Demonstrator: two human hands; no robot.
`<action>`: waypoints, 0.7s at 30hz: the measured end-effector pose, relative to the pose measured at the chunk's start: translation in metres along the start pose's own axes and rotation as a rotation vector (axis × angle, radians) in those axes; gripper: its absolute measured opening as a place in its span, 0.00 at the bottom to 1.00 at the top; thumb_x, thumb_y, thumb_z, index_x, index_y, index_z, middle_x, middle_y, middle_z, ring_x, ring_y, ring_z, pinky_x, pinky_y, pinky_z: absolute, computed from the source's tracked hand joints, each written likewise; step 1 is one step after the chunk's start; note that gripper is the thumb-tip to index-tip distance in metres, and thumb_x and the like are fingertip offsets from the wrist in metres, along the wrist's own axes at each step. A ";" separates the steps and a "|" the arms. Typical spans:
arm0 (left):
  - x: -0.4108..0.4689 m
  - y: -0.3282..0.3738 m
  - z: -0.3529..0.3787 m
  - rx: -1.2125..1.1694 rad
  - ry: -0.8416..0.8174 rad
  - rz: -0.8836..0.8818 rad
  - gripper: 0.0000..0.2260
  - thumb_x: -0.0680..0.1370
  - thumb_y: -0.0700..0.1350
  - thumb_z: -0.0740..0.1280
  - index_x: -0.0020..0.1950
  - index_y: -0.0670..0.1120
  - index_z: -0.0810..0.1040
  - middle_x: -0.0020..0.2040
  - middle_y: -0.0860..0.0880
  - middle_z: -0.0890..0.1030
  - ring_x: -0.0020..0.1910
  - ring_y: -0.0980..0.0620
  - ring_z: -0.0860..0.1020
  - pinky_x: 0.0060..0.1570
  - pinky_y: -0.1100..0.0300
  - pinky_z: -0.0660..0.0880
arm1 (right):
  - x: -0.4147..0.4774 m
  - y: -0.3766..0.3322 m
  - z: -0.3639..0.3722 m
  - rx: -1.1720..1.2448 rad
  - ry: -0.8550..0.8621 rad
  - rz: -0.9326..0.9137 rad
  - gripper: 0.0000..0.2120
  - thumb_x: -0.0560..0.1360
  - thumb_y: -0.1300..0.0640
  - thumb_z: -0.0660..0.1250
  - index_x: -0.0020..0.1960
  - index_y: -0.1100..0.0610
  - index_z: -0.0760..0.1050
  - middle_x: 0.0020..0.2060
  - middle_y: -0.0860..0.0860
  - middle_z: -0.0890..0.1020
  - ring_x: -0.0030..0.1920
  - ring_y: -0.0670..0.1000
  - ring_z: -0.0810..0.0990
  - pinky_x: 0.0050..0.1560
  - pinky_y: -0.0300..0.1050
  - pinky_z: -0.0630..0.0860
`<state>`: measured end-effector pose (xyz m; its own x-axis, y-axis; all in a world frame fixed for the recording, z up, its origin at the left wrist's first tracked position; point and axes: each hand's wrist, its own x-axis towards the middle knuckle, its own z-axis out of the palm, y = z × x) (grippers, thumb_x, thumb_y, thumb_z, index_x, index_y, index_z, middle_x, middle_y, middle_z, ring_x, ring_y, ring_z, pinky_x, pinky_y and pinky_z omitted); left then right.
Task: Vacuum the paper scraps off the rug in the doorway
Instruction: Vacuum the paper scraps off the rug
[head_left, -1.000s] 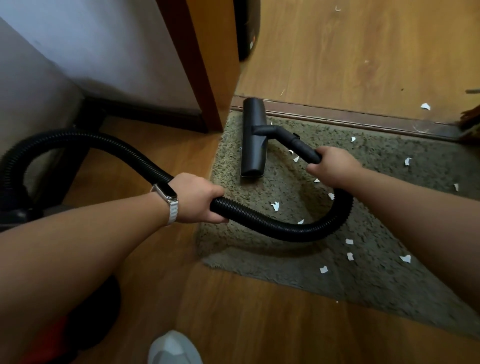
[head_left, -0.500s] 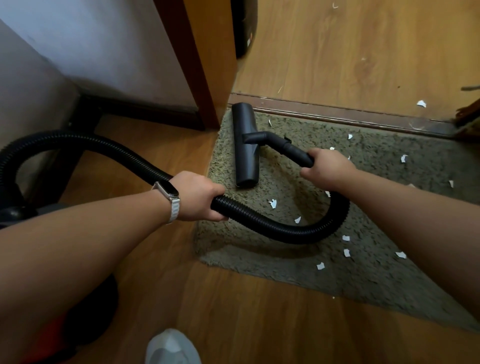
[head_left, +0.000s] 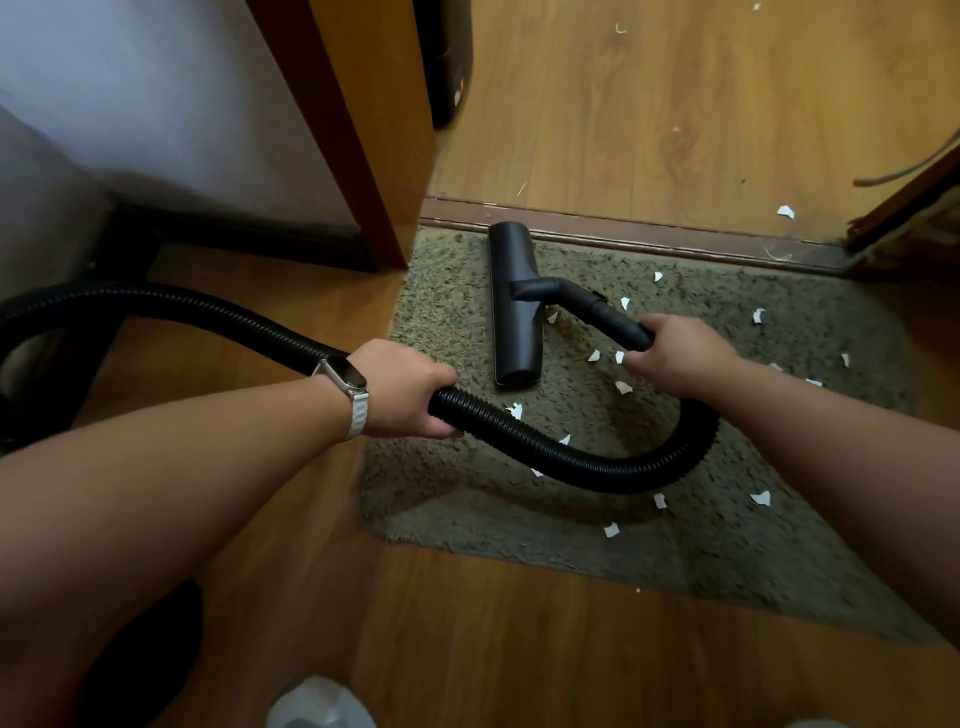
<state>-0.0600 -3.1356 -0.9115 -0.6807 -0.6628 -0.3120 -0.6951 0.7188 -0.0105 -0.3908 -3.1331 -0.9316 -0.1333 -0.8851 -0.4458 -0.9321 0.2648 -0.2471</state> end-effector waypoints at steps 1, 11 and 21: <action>0.002 0.002 -0.001 0.000 -0.005 0.007 0.20 0.72 0.71 0.60 0.42 0.55 0.68 0.35 0.55 0.76 0.34 0.53 0.76 0.33 0.60 0.72 | 0.000 0.001 0.000 -0.002 0.003 -0.001 0.07 0.74 0.48 0.67 0.50 0.48 0.75 0.36 0.47 0.78 0.35 0.48 0.77 0.32 0.42 0.68; -0.005 0.004 -0.001 -0.005 -0.020 0.009 0.19 0.72 0.70 0.60 0.44 0.55 0.70 0.38 0.55 0.77 0.36 0.53 0.77 0.36 0.59 0.76 | 0.007 -0.018 0.006 -0.073 0.015 -0.080 0.08 0.74 0.49 0.66 0.52 0.49 0.74 0.36 0.47 0.77 0.36 0.51 0.77 0.35 0.44 0.73; -0.017 0.002 0.000 -0.014 -0.057 0.008 0.19 0.73 0.71 0.59 0.44 0.56 0.71 0.38 0.55 0.77 0.36 0.55 0.77 0.37 0.57 0.78 | 0.014 -0.055 0.007 -0.187 0.014 -0.235 0.09 0.76 0.48 0.64 0.53 0.50 0.70 0.35 0.47 0.73 0.37 0.53 0.75 0.34 0.43 0.70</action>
<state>-0.0497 -3.1225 -0.9066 -0.6722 -0.6435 -0.3660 -0.6931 0.7209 0.0055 -0.3392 -3.1576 -0.9304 0.0901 -0.9193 -0.3832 -0.9836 -0.0218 -0.1791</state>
